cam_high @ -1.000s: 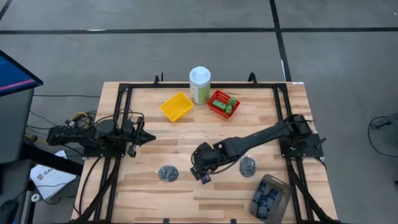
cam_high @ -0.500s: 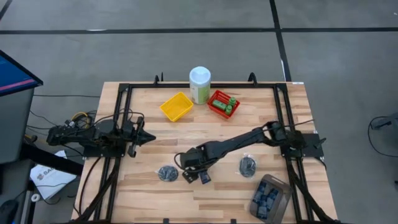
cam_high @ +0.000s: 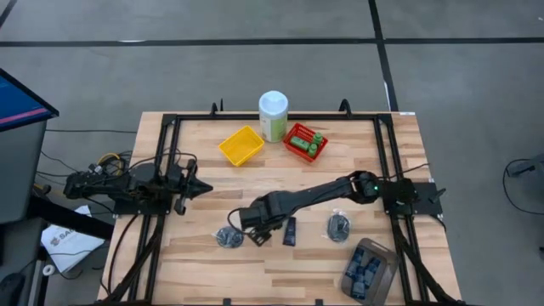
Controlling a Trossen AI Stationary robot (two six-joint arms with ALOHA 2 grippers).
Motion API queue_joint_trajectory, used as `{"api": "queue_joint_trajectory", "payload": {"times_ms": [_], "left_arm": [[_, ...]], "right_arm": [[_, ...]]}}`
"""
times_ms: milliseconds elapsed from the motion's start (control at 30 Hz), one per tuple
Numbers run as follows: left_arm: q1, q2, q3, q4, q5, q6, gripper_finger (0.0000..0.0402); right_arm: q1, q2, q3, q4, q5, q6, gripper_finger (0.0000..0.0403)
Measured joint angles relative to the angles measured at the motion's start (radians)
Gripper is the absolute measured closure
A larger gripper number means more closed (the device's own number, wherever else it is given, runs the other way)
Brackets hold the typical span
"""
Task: Pick & Place Travel size toiletries
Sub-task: Put the dark blue shave cream in the black bin
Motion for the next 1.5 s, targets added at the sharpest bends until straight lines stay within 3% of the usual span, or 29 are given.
{"api": "queue_joint_trajectory", "payload": {"times_ms": [267, 533, 867, 1500], "left_arm": [[0.0, 0.0, 0.0, -0.005, -0.002, 0.0, 0.039], [0.0, 0.0, 0.0, -0.005, -0.004, 0.0, 0.039], [0.0, 0.0, 0.0, -0.003, -0.004, 0.0, 0.039], [0.0, 0.0, 0.0, -0.003, -0.003, 0.0, 0.039]], "right_arm": [[0.015, -0.005, 0.004, -0.238, 0.106, 0.166, 0.0137], [0.022, 0.0, -0.037, -0.208, 0.105, 0.283, 0.0137], [0.022, -0.003, -0.108, -0.174, 0.044, 0.319, 0.0137], [0.014, -0.004, -0.121, -0.141, 0.046, 0.367, 0.0137]]}}
